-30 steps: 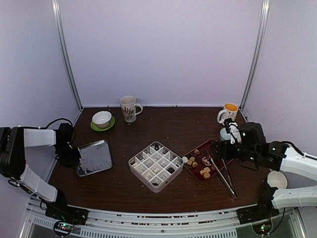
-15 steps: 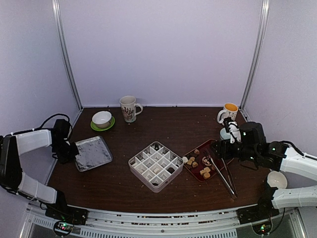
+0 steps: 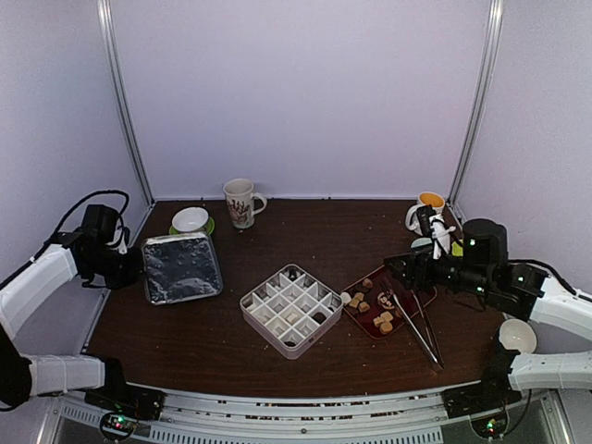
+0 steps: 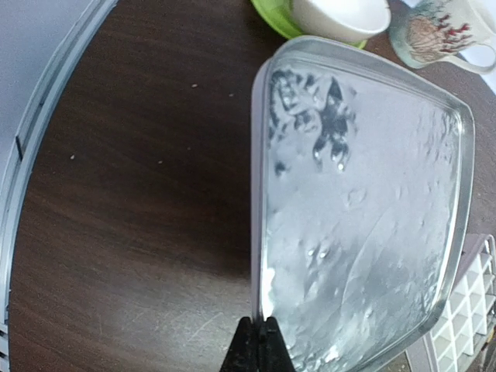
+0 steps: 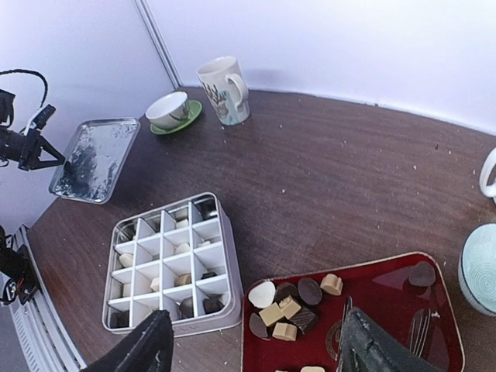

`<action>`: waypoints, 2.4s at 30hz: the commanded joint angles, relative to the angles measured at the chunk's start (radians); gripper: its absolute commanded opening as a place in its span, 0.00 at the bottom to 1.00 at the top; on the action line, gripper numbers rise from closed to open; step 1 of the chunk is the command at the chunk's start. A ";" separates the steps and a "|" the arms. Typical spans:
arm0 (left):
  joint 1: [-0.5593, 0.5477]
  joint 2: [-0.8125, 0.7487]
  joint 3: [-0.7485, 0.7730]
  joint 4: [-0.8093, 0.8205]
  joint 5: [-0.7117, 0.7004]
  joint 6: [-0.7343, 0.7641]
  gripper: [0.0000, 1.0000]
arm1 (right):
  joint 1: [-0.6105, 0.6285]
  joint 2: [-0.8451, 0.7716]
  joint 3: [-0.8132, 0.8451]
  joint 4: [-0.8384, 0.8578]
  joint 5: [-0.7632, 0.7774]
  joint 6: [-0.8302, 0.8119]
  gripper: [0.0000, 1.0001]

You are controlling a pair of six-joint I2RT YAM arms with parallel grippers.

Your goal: Pack the chocolate

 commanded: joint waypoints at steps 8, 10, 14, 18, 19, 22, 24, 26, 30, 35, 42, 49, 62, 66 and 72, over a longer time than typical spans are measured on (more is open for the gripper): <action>-0.059 -0.091 0.087 0.035 0.320 0.067 0.00 | -0.005 -0.064 0.067 0.038 -0.083 -0.142 0.94; -0.097 -0.072 0.109 0.038 0.348 0.069 0.00 | -0.004 -0.031 0.094 0.021 -0.101 -0.168 0.92; -0.170 -0.030 0.158 0.038 0.371 0.075 0.00 | 0.015 -0.015 0.100 0.051 -0.118 -0.248 0.91; -0.229 0.005 0.199 0.038 0.370 0.073 0.00 | 0.065 -0.049 0.056 0.151 -0.086 -0.399 0.91; -0.247 0.017 0.208 0.038 0.368 0.072 0.00 | 0.080 -0.052 0.045 0.168 -0.084 -0.436 0.92; -0.305 0.062 0.231 0.047 0.374 0.074 0.00 | 0.116 -0.040 0.041 0.177 -0.084 -0.561 0.92; -0.331 0.095 0.245 0.052 0.380 0.076 0.00 | 0.150 -0.025 0.054 0.149 -0.091 -0.673 0.93; -0.347 0.126 0.261 0.051 0.388 0.083 0.00 | 0.195 -0.014 0.066 0.128 -0.062 -0.778 0.93; -0.373 0.169 0.291 0.052 0.421 0.098 0.00 | 0.263 -0.001 0.070 0.136 -0.004 -0.948 0.93; -0.400 0.229 0.324 0.051 0.501 0.119 0.00 | 0.296 0.012 0.061 0.186 0.028 -1.117 0.91; -0.402 0.278 0.370 0.009 0.528 0.138 0.00 | 0.344 0.059 0.043 0.272 0.107 -1.297 0.88; -0.408 0.309 0.404 -0.022 0.557 0.145 0.00 | 0.374 0.121 0.051 0.318 0.169 -1.397 0.80; -0.444 0.354 0.451 -0.067 0.564 0.159 0.00 | 0.416 0.189 0.056 0.383 0.199 -1.531 0.74; -0.455 0.372 0.462 -0.067 0.566 0.148 0.00 | 0.443 0.232 0.084 0.366 0.208 -1.580 0.69; -0.485 0.407 0.486 -0.067 0.563 0.137 0.00 | 0.490 0.311 0.126 0.372 0.236 -1.641 0.60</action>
